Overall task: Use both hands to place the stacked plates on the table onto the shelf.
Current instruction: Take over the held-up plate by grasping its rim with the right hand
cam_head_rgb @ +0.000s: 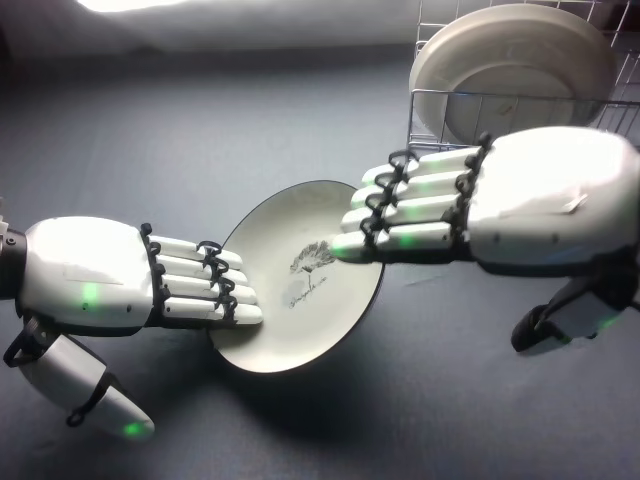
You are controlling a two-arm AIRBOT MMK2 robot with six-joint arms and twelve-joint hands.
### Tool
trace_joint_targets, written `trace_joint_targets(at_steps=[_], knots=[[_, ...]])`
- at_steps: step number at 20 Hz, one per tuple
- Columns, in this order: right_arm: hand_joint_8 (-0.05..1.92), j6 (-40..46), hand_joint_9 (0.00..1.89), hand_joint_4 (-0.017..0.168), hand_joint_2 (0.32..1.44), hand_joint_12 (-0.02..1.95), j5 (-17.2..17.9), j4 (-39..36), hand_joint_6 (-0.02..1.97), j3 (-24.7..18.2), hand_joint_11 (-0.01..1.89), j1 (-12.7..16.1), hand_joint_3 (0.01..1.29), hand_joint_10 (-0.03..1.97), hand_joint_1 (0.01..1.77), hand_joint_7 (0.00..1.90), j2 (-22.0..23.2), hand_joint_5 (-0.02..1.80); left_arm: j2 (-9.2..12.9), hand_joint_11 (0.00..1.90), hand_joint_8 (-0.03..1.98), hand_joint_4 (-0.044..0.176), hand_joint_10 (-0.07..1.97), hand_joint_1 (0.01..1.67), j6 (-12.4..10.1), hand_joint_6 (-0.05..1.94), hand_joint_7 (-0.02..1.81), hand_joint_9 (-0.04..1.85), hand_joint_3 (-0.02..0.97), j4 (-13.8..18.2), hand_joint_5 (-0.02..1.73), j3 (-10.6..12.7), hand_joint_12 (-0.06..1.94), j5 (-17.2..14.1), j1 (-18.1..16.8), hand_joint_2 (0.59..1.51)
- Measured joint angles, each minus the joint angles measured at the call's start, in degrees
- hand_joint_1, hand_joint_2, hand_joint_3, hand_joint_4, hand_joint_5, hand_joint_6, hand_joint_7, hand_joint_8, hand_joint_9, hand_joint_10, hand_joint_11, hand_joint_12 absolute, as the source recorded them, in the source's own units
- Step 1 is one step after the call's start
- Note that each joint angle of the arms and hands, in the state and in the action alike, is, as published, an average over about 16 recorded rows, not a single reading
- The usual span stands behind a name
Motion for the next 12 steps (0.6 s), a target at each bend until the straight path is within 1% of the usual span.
trace_joint_targets(at_steps=[6,12], knots=[[0.02,0.0,0.02,0.0,0.8,0.0,-1.5,-0.7,0.02,3.3,0.02,-0.6,0.01,0.02,1.27,0.02,-4.9,0.02,0.0,0.01,-0.01,-0.009,-0.02,0.01,-0.4,-0.03,0.0,0.01,0.018,-0.8,-0.01,0.0,-0.02,-0.2,0.8,1.116],[0.02,-0.1,0.02,0.001,0.83,0.03,-2.0,-1.4,0.02,7.9,0.02,-1.0,0.01,0.02,1.31,0.02,-10.5,0.02,0.0,0.01,-0.02,-0.008,-0.02,0.01,-0.5,-0.03,0.0,0.01,0.017,-0.9,-0.01,0.0,-0.02,-0.2,1.0,1.116]])
